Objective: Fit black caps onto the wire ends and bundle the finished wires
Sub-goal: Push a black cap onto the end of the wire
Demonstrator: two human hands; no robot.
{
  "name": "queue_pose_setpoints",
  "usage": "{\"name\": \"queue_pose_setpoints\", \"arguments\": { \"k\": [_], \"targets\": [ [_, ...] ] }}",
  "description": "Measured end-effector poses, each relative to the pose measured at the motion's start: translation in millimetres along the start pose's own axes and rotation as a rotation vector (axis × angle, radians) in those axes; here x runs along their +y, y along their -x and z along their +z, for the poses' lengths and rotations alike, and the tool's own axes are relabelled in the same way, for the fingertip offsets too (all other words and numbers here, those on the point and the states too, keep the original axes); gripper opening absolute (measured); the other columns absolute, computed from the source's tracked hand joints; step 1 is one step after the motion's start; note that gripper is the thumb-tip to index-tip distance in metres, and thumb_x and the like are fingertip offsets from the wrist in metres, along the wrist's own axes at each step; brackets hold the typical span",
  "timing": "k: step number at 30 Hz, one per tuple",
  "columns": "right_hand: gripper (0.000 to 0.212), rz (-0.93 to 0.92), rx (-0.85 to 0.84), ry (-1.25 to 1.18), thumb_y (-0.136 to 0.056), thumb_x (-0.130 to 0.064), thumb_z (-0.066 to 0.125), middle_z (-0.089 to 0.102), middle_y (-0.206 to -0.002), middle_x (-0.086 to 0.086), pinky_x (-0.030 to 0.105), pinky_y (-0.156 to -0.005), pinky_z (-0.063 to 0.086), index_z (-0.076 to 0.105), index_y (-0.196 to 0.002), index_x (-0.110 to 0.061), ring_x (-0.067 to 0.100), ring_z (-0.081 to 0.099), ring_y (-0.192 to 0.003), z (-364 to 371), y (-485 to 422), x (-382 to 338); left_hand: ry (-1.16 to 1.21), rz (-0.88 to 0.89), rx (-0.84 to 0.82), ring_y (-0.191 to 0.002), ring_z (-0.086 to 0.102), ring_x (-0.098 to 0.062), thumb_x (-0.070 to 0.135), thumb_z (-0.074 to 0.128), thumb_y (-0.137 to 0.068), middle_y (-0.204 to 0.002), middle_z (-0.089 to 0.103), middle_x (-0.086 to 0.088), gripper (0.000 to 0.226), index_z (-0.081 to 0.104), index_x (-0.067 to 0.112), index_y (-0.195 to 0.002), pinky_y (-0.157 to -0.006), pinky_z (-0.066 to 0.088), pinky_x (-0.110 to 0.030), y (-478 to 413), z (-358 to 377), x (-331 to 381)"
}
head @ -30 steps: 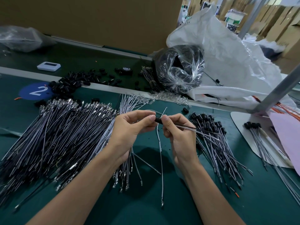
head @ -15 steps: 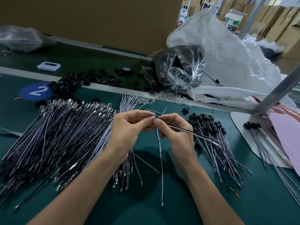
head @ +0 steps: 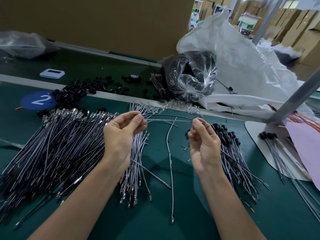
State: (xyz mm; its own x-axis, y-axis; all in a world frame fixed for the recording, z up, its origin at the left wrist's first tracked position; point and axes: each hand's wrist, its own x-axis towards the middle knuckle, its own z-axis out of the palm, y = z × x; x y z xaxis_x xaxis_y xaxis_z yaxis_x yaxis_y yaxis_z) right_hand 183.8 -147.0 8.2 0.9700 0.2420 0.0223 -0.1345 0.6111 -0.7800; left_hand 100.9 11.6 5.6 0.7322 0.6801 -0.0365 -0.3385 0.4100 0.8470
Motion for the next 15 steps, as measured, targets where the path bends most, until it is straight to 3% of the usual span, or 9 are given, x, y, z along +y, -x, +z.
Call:
{"name": "queue_pose_setpoints", "arguments": {
  "k": [4,7,11,15],
  "targets": [
    [0.01,0.041,0.045,-0.176,-0.074,-0.02,0.068,0.069,-0.08,0.001,0.022,-0.065,0.057,0.07,-0.082,-0.015,0.011,0.065,-0.069,-4,-1,-8,-0.087,-0.109,-0.266,-0.085,0.067,-0.022,0.01,0.059,-0.077,-0.083,0.071,-0.007,0.013,0.072,0.008,-0.077,-0.072,0.059,-0.034,3,1,3],
    [0.017,0.048,-0.016,-0.145,-0.08,-0.025,0.062,0.074,-0.082,0.004,0.025,-0.061,0.058,0.066,-0.092,-0.014,0.014,0.068,-0.065,-4,0,-7,0.001,-0.111,-0.339,-0.091,0.066,-0.023,0.022,0.056,-0.074,-0.094,0.07,-0.01,0.021,0.072,0.009,-0.078,-0.075,0.057,-0.035,5,3,4],
    [0.031,0.051,-0.189,0.009,-0.085,-0.022,0.058,0.064,-0.069,0.001,0.021,-0.059,0.052,0.061,-0.113,-0.009,0.009,0.059,-0.06,0,4,0,-0.082,-0.098,-0.334,-0.085,0.067,-0.019,0.042,0.061,-0.088,-0.092,0.071,-0.006,0.033,0.074,0.012,-0.087,-0.073,0.057,-0.028,6,5,3],
    [0.054,-0.021,-0.354,0.355,-0.08,-0.02,0.068,0.066,-0.063,0.0,0.019,-0.067,0.051,0.048,-0.129,-0.015,0.008,0.061,-0.061,4,11,13,-0.193,-0.128,-0.426,-0.083,0.067,-0.02,0.047,0.065,-0.074,-0.095,0.073,-0.01,0.05,0.072,0.007,-0.103,-0.075,0.058,-0.031,8,9,1]
  ]
}}
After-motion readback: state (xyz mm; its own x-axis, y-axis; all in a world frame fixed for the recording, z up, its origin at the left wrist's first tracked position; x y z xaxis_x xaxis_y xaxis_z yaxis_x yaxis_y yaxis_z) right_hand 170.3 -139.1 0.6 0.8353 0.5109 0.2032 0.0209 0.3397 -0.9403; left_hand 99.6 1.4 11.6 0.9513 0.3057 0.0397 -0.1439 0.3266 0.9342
